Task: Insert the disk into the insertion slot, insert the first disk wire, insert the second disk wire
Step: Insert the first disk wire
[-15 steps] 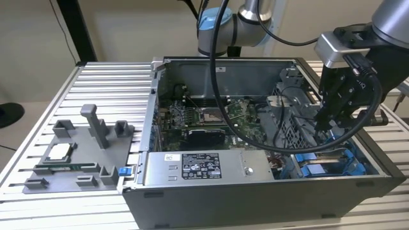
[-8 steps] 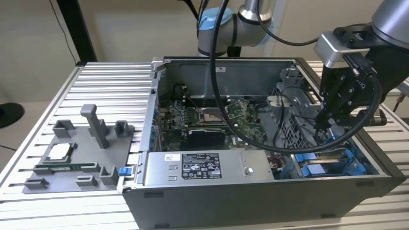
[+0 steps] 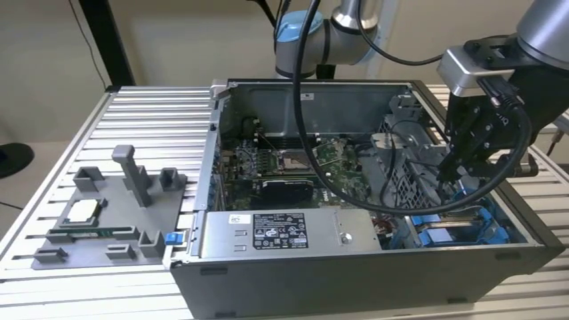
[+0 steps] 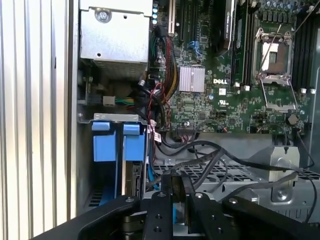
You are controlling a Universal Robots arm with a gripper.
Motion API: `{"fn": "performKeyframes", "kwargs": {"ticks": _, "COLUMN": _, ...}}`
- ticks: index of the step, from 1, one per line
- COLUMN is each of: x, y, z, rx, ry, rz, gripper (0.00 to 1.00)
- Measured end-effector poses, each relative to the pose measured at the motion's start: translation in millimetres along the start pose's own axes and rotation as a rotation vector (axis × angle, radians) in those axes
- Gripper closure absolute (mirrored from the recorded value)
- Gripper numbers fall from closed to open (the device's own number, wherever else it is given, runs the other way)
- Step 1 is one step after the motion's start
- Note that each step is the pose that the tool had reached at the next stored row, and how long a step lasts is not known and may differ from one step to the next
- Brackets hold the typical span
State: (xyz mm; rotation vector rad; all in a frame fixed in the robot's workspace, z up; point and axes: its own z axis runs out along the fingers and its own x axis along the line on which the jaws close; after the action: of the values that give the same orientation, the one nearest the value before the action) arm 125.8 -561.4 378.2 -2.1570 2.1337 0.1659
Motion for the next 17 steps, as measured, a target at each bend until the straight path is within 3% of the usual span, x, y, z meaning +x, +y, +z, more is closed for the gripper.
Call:
{"fn": "performKeyframes", "kwargs": {"ticks": 3, "x": 1.0, "y": -1.7, "z": 1.1, "rx": -0.0001, "ry": 0.0097, "rz": 0.0, "gripper": 1.0}}
{"fn": "performKeyframes", "kwargs": {"ticks": 9, "x": 4.4, "y": -8.8, "z": 4.1, "rx": -0.0004, "ry": 0.0385, "rz": 0.0, "gripper": 1.0}}
{"fn": "performKeyframes", "kwargs": {"ticks": 17, "x": 11.3, "y": -15.6, "z": 12.8, "rx": 0.0015, "ry": 0.0485, "rz": 0.0, "gripper": 1.0}}
